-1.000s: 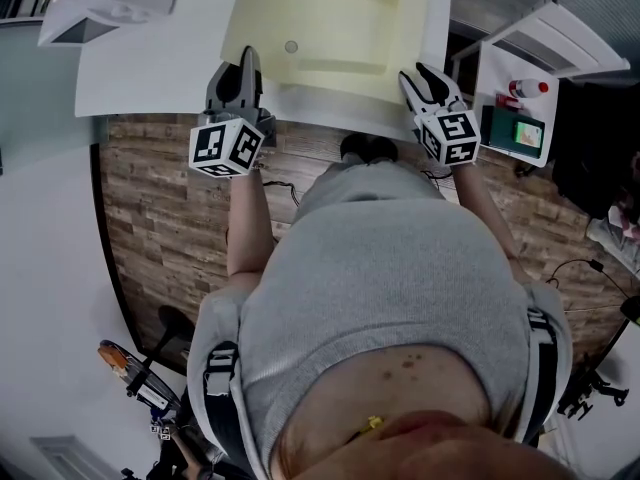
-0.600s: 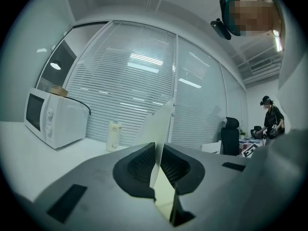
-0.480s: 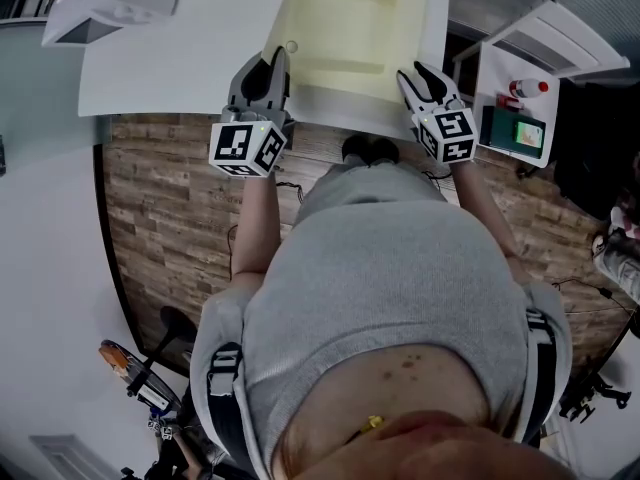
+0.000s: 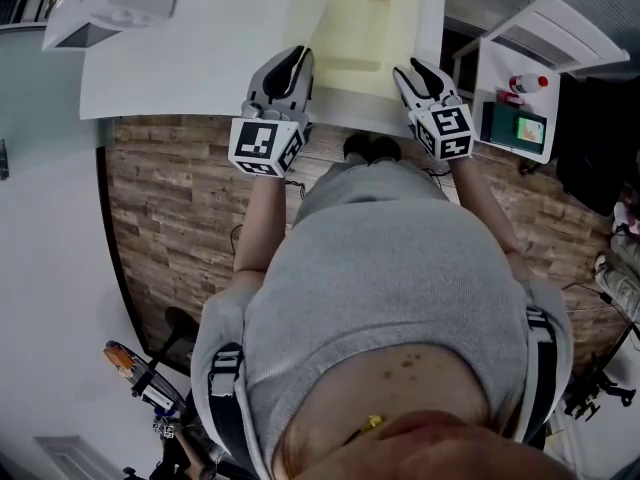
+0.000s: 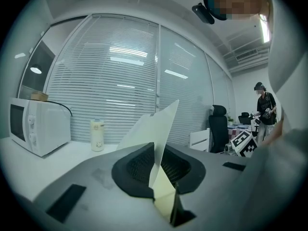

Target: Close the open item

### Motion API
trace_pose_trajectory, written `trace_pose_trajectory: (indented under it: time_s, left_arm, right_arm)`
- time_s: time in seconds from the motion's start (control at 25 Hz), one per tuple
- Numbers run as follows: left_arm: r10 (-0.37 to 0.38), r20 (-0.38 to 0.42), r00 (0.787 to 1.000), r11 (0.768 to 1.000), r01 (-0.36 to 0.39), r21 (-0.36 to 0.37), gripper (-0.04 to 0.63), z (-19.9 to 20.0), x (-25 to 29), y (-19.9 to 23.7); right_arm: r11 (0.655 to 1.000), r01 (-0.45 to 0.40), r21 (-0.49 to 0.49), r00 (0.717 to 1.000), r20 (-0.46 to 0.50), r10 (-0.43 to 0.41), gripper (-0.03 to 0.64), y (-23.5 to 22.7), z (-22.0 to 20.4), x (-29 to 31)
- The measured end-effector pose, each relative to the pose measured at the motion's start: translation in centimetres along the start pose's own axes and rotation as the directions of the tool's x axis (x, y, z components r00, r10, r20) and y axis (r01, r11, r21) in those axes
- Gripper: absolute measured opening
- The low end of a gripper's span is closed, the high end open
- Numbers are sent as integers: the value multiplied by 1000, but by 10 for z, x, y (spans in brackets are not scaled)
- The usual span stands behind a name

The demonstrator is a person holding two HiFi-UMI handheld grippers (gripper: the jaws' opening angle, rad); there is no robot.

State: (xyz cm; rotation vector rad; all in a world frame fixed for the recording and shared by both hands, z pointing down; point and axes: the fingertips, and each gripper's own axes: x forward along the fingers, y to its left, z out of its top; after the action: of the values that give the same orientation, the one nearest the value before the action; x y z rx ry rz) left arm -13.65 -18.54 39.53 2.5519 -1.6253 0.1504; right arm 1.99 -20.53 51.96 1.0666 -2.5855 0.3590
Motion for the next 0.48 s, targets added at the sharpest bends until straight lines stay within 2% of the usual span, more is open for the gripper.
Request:
trace_pose_trajectory:
  time_s: [0.48]
  left_arm:
    - [-64,-80,995,995,69,65,37,-14,14,-31]
  right_arm:
    - [1000,-6,0,1000,4,6,192,1,1,0]
